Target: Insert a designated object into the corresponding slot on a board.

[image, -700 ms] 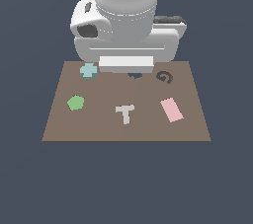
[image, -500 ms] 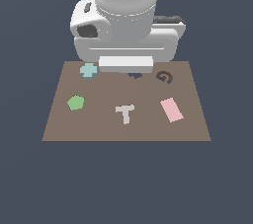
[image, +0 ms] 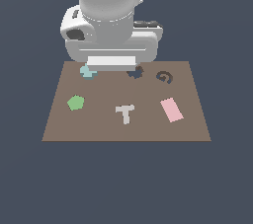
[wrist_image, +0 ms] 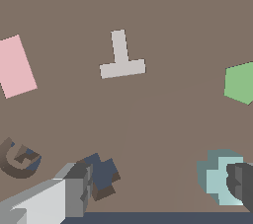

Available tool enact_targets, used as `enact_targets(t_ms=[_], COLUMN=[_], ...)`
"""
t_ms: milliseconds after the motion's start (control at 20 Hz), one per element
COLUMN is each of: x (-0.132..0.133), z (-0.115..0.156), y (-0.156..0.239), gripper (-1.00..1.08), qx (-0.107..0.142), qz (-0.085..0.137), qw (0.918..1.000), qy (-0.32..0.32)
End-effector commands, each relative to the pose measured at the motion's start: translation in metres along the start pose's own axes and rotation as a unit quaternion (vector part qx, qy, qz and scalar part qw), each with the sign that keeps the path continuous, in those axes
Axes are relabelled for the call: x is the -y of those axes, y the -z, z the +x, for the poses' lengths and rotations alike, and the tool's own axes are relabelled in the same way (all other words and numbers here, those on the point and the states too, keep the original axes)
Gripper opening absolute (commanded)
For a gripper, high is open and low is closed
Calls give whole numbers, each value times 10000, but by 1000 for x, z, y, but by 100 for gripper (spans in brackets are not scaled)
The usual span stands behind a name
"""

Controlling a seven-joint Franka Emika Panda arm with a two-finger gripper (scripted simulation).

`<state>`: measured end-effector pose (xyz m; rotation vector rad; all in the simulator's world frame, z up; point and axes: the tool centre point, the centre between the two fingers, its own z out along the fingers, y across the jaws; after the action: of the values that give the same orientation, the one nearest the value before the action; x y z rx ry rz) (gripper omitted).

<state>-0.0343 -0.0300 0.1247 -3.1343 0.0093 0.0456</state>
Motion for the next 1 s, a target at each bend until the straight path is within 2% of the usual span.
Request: enact_targets(t_ms=[0, 500, 750, 950], x=[-16, -84, -102, -106], z=[-10, -46, -54, -56], y=[-11, -60, -72, -75], gripper=[100, 100, 100, 100], qx=[-18, -113, -139, -144], qz=[-8, -36, -40, -40], qw=[10000, 9999, 9998, 9998], qy=[18, 123, 151, 157])
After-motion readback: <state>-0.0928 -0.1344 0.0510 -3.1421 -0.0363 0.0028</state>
